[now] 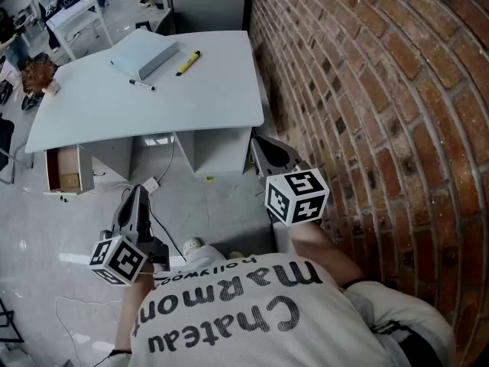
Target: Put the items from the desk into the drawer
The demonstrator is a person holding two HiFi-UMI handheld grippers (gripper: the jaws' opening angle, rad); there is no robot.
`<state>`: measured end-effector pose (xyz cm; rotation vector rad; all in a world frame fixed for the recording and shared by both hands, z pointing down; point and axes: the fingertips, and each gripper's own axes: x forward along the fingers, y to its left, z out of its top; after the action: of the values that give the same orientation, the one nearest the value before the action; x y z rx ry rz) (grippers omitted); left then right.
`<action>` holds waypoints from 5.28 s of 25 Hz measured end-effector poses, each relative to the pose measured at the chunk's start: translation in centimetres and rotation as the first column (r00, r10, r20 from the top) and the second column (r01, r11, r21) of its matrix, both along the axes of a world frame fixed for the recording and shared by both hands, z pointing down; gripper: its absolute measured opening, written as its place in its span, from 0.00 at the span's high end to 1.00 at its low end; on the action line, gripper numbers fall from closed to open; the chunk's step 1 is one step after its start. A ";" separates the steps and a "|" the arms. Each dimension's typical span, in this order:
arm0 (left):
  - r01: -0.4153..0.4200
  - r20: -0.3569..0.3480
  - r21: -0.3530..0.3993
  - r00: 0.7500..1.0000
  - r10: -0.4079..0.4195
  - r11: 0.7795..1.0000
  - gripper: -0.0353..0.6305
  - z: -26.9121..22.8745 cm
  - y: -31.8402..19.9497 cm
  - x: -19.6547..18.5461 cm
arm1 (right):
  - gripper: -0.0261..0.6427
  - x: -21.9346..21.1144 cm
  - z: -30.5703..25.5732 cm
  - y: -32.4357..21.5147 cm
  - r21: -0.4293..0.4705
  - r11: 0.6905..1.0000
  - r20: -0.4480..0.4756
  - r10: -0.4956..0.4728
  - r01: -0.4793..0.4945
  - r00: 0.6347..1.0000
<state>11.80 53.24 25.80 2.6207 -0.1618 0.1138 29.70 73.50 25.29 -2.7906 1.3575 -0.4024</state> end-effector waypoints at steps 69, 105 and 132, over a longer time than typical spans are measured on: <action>0.363 0.163 -0.063 0.923 -0.349 0.930 0.94 5.5 -42.8 17.8 | 0.70 38.4 18.0 -38.2 -0.237 0.949 0.415 0.293 -0.209 0.862; 0.363 0.204 -0.104 0.919 -0.337 0.926 0.94 7.3 -46.2 13.5 | 0.78 35.5 21.6 -38.6 -0.449 0.826 0.385 0.524 -0.342 0.760; 0.452 0.139 -0.135 0.890 -0.435 0.882 0.94 7.2 -58.4 -8.7 | 0.78 10.4 16.0 -60.9 -0.297 0.952 0.404 0.194 -0.072 0.894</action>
<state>3.13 -5.18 33.02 2.3457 -0.7538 0.0985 40.12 12.58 41.26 -2.7301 1.0676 -1.2023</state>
